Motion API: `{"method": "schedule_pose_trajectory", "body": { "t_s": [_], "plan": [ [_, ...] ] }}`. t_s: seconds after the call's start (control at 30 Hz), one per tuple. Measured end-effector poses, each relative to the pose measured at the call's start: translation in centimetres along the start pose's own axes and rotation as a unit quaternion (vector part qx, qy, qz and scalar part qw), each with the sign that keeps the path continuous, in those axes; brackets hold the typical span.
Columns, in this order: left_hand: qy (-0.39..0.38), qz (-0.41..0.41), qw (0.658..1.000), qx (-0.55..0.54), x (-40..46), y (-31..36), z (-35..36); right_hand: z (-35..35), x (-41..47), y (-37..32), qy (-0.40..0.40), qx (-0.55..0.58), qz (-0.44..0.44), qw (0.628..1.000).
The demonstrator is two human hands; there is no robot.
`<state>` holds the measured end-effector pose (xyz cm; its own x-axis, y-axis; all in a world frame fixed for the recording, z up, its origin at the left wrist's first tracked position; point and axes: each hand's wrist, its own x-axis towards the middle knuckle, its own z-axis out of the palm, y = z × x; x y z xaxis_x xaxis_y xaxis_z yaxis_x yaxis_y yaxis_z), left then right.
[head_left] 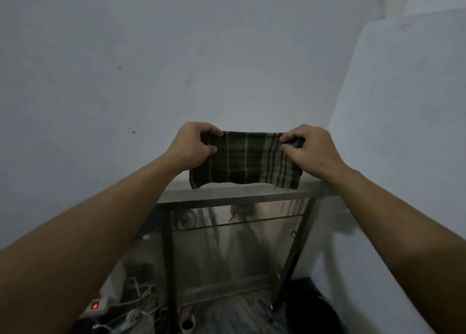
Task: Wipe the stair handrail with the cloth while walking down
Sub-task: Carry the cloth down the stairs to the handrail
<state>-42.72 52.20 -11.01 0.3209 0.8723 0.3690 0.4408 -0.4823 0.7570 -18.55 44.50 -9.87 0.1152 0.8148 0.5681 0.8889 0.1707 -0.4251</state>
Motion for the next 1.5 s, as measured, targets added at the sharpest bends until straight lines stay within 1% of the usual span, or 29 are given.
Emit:
{"method": "schedule_pose_trajectory", "body": {
  "t_s": [0.2, 0.37, 0.57, 0.67, 0.8, 0.97, 1.1, 1.23, 1.33, 1.5],
  "plan": [
    [0.093, -0.089, 0.989, 0.066, -0.9, -7.2, -6.4, 10.5, 6.1, -3.0, -0.088, 0.037, -0.086, 0.992],
    [0.183, -0.178, 0.963, 0.087, -4.3, -11.1, -11.7, 18.0, 9.4, -7.9, -0.151, 0.112, -0.148, 0.971],
    [0.294, -0.274, 0.908, 0.116, -12.5, -13.9, -17.9, 26.1, 8.9, -17.6, -0.22, 0.196, -0.219, 0.93],
    [0.336, -0.313, 0.876, 0.151, -17.8, -14.6, -21.2, 29.7, 6.9, -23.3, -0.26, 0.227, -0.269, 0.899],
    [0.392, -0.366, 0.824, 0.185, -25.2, -14.6, -25.6, 33.9, 3.6, -31.9, -0.301, 0.271, -0.329, 0.853],
    [0.454, -0.415, 0.757, 0.22, -34.0, -14.9, -31.7, 37.0, -1.4, -43.6, -0.334, 0.306, -0.408, 0.793],
    [0.487, -0.43, 0.72, 0.245, -40.3, -14.5, -38.9, 38.1, -4.5, -54.5, -0.362, 0.322, -0.449, 0.75],
    [0.495, -0.444, 0.697, 0.27, -44.0, -12.7, -46.2, 37.8, -5.9, -64.8, -0.38, 0.321, -0.473, 0.727],
    [0.517, -0.442, 0.678, 0.277, -45.6, -11.2, -51.8, 36.8, -6.0, -72.1, -0.384, 0.336, -0.477, 0.716],
    [0.529, -0.444, 0.651, 0.315, -47.2, -8.9, -60.0, 36.2, -4.9, -81.9, -0.394, 0.346, -0.51, 0.682]
  ]
}}
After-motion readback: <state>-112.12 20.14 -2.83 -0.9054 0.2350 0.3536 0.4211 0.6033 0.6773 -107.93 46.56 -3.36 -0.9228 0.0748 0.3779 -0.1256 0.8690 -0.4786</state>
